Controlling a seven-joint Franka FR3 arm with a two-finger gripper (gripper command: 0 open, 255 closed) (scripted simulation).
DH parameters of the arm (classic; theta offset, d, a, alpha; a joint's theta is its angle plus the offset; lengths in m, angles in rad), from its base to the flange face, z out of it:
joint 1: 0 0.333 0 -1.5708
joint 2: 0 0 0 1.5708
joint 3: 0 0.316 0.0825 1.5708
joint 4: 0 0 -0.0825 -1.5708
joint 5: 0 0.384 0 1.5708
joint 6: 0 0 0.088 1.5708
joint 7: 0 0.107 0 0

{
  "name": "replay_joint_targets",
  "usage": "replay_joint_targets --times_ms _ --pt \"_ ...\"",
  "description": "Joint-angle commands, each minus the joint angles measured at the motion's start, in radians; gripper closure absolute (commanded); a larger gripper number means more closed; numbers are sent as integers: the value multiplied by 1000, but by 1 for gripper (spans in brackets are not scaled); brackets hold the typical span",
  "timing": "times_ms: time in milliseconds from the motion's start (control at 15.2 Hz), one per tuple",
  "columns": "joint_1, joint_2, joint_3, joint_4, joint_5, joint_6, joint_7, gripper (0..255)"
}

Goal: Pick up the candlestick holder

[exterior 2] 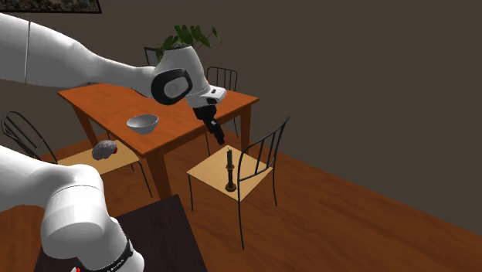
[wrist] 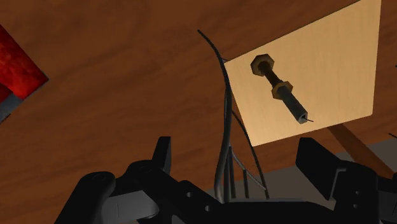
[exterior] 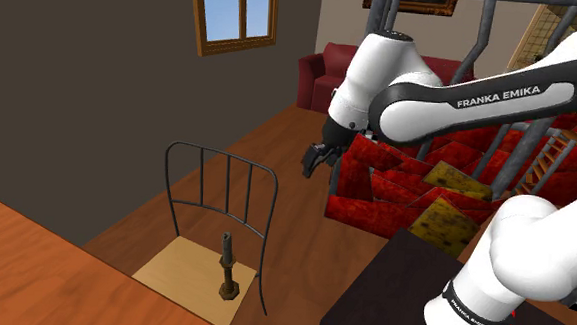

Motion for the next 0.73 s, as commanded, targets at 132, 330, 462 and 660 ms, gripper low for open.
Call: replay_joint_targets --times_ms 132,330,462,660 --pt "-9 130 80 -19 -37 164 62 0" --pt "-37 240 146 -9 -100 270 127 0" --pt "-69 318 195 7 -168 334 188 0" --pt "-131 446 273 45 -334 413 326 0"
